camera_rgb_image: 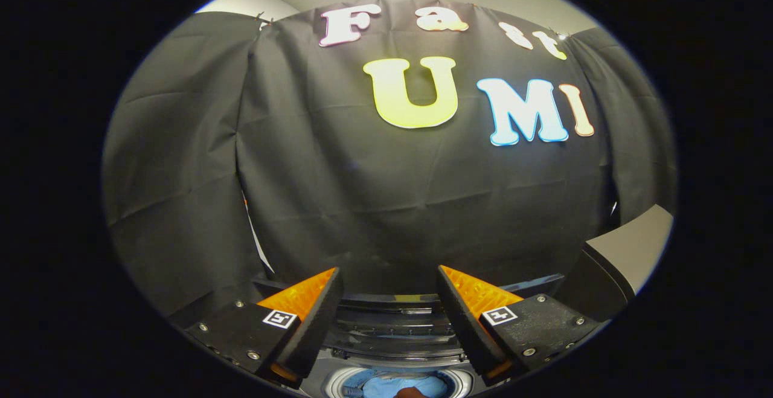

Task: Put the clothes into the washing machine and then close the washing machine lid.

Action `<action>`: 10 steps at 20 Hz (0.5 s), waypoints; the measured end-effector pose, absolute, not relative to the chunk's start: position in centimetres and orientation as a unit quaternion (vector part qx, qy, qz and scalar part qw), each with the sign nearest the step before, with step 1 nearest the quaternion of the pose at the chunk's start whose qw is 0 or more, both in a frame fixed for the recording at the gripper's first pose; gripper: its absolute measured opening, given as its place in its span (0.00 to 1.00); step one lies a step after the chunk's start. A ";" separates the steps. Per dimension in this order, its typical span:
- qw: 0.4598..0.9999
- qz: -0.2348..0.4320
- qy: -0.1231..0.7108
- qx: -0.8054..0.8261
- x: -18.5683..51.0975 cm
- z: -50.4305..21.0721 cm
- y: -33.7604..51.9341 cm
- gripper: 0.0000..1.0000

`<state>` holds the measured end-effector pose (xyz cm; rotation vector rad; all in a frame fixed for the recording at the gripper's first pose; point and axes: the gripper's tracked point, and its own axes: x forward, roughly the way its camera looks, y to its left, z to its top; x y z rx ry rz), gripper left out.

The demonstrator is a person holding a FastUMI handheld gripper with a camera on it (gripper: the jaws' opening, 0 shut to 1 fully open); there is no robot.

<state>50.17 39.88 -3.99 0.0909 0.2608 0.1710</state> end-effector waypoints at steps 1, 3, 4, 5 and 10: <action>0.987 0.081 0.129 0.042 50.8 -3.8 40.0 0.96; 0.986 0.074 0.141 0.038 51.9 -4.3 40.3 0.95; 0.985 0.074 0.152 0.042 52.4 -4.7 40.4 0.96; 0.983 0.070 0.161 0.046 53.0 -5.3 40.4 0.96; 0.978 0.044 0.199 0.043 54.6 -7.2 39.9 0.96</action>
